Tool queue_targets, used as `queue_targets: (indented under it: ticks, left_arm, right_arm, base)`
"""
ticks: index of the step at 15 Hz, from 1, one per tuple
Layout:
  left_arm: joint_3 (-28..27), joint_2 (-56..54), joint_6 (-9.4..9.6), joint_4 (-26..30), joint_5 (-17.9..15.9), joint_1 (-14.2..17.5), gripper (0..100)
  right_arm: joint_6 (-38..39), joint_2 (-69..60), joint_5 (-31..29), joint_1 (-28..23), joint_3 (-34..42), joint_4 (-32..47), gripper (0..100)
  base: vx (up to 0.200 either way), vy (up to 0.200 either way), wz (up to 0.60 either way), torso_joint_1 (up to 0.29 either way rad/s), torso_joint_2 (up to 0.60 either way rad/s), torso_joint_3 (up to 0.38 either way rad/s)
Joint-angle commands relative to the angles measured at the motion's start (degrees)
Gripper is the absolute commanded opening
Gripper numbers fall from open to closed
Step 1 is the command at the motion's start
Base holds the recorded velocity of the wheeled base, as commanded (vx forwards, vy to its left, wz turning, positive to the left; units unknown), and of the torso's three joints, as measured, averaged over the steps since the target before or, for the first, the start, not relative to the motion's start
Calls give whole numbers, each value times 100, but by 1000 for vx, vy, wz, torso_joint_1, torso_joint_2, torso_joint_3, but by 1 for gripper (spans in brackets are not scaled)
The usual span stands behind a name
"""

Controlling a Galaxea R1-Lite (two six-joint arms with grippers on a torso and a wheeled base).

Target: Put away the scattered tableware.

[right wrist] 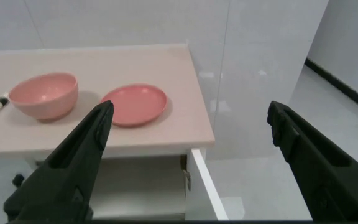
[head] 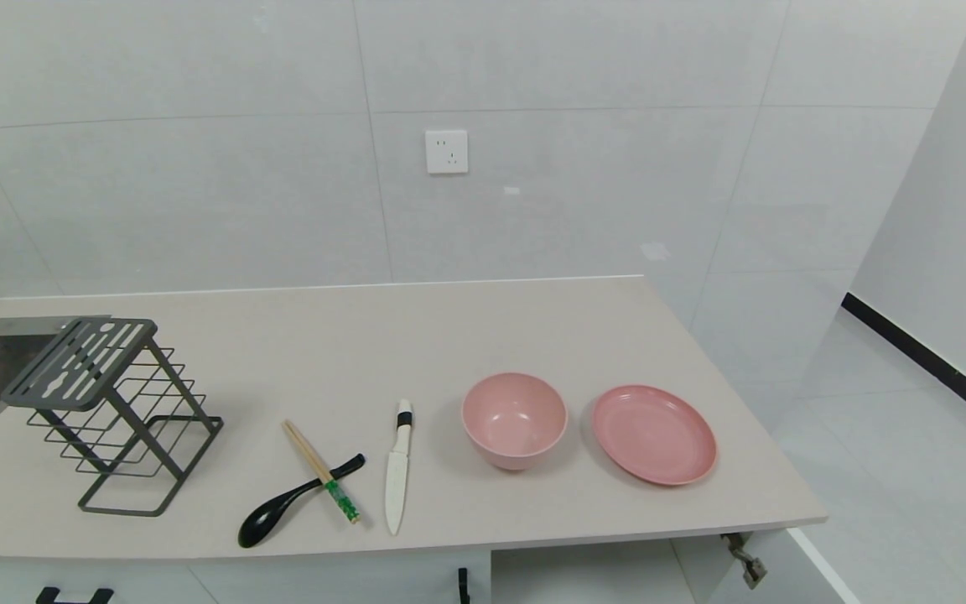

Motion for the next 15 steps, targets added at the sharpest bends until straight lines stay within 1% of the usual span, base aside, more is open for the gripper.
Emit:
queue_targets:
  ticks: [1, 2, 4, 5, 6, 8, 9, 11, 12, 13, 15]
  left_arm:
    - [0, 7, 11, -1, 1, 0, 100]
    - [0, 7, 28, -1, 1, 0, 100]
    - [0, 7, 46, -1, -8, 0, 100]
    - [0, 7, 46, -1, 1, 0, 100]
    - [0, 7, 46, -1, 1, 0, 100]
    - [0, 7, 46, -1, 1, 0, 100]
    - [0, 7, 46, -1, 1, 0, 100]
    - [0, 7, 46, -1, 1, 0, 100]
    - [0, 7, 54, -1, 1, 0, 100]
    - [0, 7, 54, -1, 1, 0, 100]
    - [0, 7, 63, -1, 1, 0, 100]
  right_arm:
    - [-21, 9, -3, -6, -13, -1125, 100]
    - [-117, 53, 120, -24, -224, -1204, 100]
    - [-117, 1178, 991, 20, -522, -676, 100]
    - [-135, 1916, 1395, 64, -514, -606, 100]
    - [-232, 2646, 1597, 152, -487, -615, 100]
    - [-566, 3612, 1659, 319, -505, -685, 100]
    - [-592, 4069, 1729, 398, -514, -931, 100]
    - [-548, 4737, 2256, 644, -698, -1283, 100]
    - [-557, 5019, 2335, 662, -839, -1336, 100]
    - [-610, 5625, 2353, 732, -1146, -1476, 100]
    - [-671, 6249, 2309, 767, -1357, -1801, 100]
  base:
    - [0, 0, 0, 0, 0, 0]
    - [0, 0, 0, 0, 0, 0]
    - [0, 0, 0, 0, 0, 0]
    - [0, 0, 0, 0, 0, 0]
    - [0, 0, 0, 0, 0, 0]
    - [0, 0, 0, 0, 0, 0]
    - [0, 0, 0, 0, 0, 0]
    - [0, 0, 0, 0, 0, 0]
    - [0, 0, 0, 0, 0, 0]
    - [0, 0, 0, 0, 0, 0]
    - [0, 0, 0, 0, 0, 0]
